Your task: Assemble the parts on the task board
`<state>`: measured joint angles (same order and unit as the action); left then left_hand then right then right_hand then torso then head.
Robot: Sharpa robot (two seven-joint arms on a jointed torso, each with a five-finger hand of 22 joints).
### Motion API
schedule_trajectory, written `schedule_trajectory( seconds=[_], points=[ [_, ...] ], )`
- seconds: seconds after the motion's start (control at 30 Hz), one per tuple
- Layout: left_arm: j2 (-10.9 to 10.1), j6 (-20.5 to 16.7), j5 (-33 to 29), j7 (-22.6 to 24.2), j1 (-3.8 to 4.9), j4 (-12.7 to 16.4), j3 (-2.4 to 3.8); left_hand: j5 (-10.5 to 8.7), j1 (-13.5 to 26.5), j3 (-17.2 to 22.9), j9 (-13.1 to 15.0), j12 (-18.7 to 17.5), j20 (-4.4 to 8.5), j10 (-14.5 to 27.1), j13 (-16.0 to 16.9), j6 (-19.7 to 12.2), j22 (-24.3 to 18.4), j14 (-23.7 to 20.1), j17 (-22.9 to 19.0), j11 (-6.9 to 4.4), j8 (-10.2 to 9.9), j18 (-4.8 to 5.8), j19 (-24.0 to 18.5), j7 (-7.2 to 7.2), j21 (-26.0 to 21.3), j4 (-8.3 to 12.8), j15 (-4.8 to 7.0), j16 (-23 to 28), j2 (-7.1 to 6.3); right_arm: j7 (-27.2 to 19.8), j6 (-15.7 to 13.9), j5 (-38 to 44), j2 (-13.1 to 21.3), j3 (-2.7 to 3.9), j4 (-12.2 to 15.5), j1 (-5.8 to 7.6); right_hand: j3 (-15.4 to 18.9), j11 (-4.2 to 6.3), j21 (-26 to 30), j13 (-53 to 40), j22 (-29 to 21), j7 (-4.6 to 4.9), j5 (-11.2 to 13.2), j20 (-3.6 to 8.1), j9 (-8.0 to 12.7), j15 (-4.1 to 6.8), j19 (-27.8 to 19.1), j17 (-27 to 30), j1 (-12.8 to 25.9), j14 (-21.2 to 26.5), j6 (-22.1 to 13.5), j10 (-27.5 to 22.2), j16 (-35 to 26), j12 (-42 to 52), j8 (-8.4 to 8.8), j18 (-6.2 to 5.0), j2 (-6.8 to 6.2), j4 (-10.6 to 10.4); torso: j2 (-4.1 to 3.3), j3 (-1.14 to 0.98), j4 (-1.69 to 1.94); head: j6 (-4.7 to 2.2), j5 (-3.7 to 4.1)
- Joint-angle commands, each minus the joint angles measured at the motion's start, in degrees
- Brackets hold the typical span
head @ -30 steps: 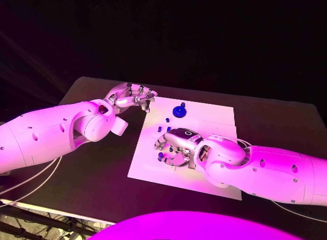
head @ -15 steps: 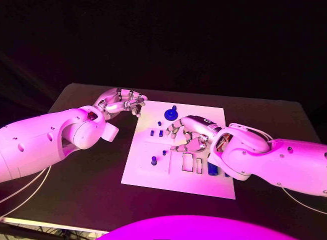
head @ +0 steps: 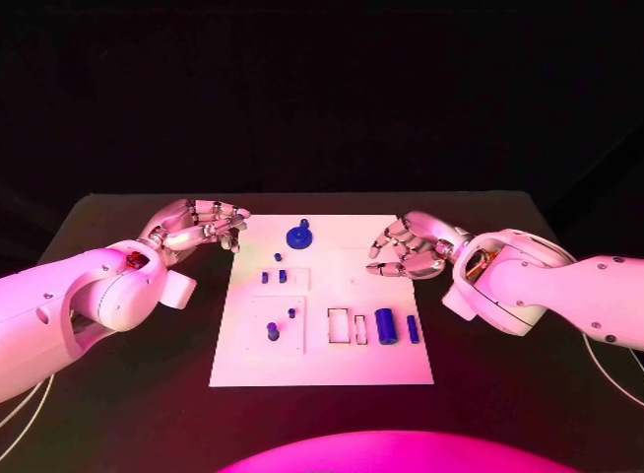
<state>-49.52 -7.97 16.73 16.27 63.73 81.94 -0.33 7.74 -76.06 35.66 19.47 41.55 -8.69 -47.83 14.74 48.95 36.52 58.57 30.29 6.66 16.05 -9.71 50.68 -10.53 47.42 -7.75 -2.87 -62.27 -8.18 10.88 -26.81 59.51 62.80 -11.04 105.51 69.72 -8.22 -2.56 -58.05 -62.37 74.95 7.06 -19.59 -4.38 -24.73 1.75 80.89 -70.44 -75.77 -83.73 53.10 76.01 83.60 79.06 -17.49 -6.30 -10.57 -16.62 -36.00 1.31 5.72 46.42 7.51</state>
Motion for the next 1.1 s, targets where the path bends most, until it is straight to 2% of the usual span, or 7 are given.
schedule_trajectory(
  seconds=[0.03, 0.23, 0.43, 0.5, 0.63, 0.9, 1.1],
  points=[
    [0.2, 0.9, -0.1, 0.8, -0.15, 0.0, 0.03, 0.06, 0.3, 0.0, -0.1, -0.3, 0.0, -0.2, -0.1, -0.4, 0.0, 0.1, -0.1, 0.01, -0.2, -0.78, 0.5, 0.13, -0.2, -0.4, -0.06, 0.3, 0.18, 6.3, 3.8, 2.4, 1.7, -0.19, 1.3, -0.41, 1.4, 0.19, -1.4, -4.9, 6.9, -0.09, 0.2, 0.09, -0.4, 0.01, 0.8, -4.1, 1.5, -3.5, 0.0, 1.8, 1.6, 2.2, -1.27, 1.16, 0.02, 0.0, 0.48, -0.26, -0.59, 0.38, 1.23],
    [0.6, 1.4, -0.3, 1.0, -0.37, -0.3, 0.03, 0.06, 0.2, -0.1, -0.1, -0.3, 0.0, -0.2, -0.1, -0.4, -0.1, 0.1, -0.1, -0.02, -0.2, -0.79, 0.5, 0.17, -0.3, -0.3, -0.05, 0.3, 0.08, 10.9, 6.8, 11.6, 3.2, -0.51, 1.5, -1.45, 6.3, 0.76, -5.8, -14.9, 8.5, -0.85, 0.1, 0.4, -1.9, 0.35, 2.1, -11.5, 4.6, -4.7, 0.7, 6.6, 4.2, 6.0, -4.31, 1.85, 1.48, -0.2, 0.71, -0.22, -1.16, 1.03, 2.38],
    [0.6, 1.7, -0.4, 1.2, -0.55, -0.5, 0.03, 0.06, 0.2, 0.0, -0.1, -0.3, 0.0, -0.2, -0.1, -0.3, -0.1, 0.1, -0.1, -0.03, -0.2, -0.79, 0.5, 0.19, -0.3, -0.3, -0.04, 0.3, 0.08, 13.0, 7.0, 15.1, 3.1, -0.61, 1.4, -3.24, 8.2, 0.87, -7.7, -16.9, 9.1, -0.97, 0.0, 0.51, -2.3, 0.44, 2.7, -12.8, 5.2, -4.9, 0.5, 7.6, 4.6, 6.7, -4.9, 2.16, 2.35, -0.3, 0.74, -0.36, -1.22, 1.33, 2.31],
    [0.6, 1.7, -0.4, 1.2, -0.58, -0.5, 0.03, 0.06, 0.2, 0.0, -0.1, -0.3, 0.0, -0.2, -0.1, -0.3, -0.1, 0.1, -0.1, -0.03, -0.2, -0.79, 0.5, 0.19, -0.3, -0.3, -0.04, 0.3, 0.08, 13.5, 7.0, 15.7, 2.9, -0.62, 1.4, -3.81, 8.5, 0.89, -8.0, -17.1, 9.2, -0.99, 0.0, 0.52, -2.4, 0.45, 2.8, -13.0, 5.3, -5.0, 0.6, 7.7, 4.6, 6.7, -4.98, 2.2, 2.45, -0.2, 0.71, -0.19, -1.2, 1.57, 2.25],
    [0.5, 1.8, -0.4, 1.3, -0.62, -0.5, 0.03, 0.06, 0.2, 0.0, -0.1, -0.3, 0.0, -0.2, -0.1, -0.3, -0.1, 0.1, -0.1, -0.03, -0.2, -0.79, 0.5, 0.19, -0.3, -0.3, -0.04, 0.3, 0.08, 14.4, 7.3, 16.3, 2.4, -0.63, 1.5, -4.67, 9.3, 0.94, -8.4, -17.3, 9.4, -1.06, 0.0, 0.56, -2.6, 0.49, 3.0, -13.3, 5.7, -5.0, 0.6, 7.8, 4.7, 6.7, -5.24, 2.27, 2.61, -0.3, 0.67, -0.09, -1.08, 1.66, 2.28],
    [0.5, 1.8, -0.5, 1.4, -0.65, -0.5, 0.04, 0.07, 0.1, 0.0, -0.1, -0.3, 0.0, -0.1, -0.1, -0.3, -0.1, 0.1, -0.1, -0.05, -0.1, -0.8, 0.5, 0.21, -0.3, -0.3, -0.02, 0.3, 0.07, 15.4, 8.4, 17.0, 0.7, -0.64, 1.4, -5.79, 11.4, 1.18, -8.7, -18.1, 9.6, -1.36, -0.1, 0.68, -3.0, 0.66, 3.0, -13.6, 6.2, -5.1, 1.2, 8.1, 4.8, 6.9, -6.08, 2.3, 2.88, -0.3, 0.63, -0.03, -1.12, 1.92, 2.46],
    [0.4, 1.8, -0.5, 1.4, -0.65, -0.5, 0.04, 0.07, 0.1, 0.0, -0.1, -0.3, 0.0, -0.1, -0.1, -0.3, -0.1, 0.1, -0.1, -0.05, -0.1, -0.8, 0.5, 0.21, -0.3, -0.3, -0.02, 0.3, 0.07, 16.1, 9.9, 17.1, -0.3, -0.64, 1.3, -6.13, 13.5, 1.33, -8.9, -18.5, 9.7, -1.53, -0.2, 0.79, -3.3, 0.79, 3.1, -13.9, 8.3, -5.1, 1.3, 8.3, 4.9, 6.8, -6.71, 2.35, 3.35, -0.4, 0.63, -0.12, -1.11, 2.1, 2.42]
  ],
)
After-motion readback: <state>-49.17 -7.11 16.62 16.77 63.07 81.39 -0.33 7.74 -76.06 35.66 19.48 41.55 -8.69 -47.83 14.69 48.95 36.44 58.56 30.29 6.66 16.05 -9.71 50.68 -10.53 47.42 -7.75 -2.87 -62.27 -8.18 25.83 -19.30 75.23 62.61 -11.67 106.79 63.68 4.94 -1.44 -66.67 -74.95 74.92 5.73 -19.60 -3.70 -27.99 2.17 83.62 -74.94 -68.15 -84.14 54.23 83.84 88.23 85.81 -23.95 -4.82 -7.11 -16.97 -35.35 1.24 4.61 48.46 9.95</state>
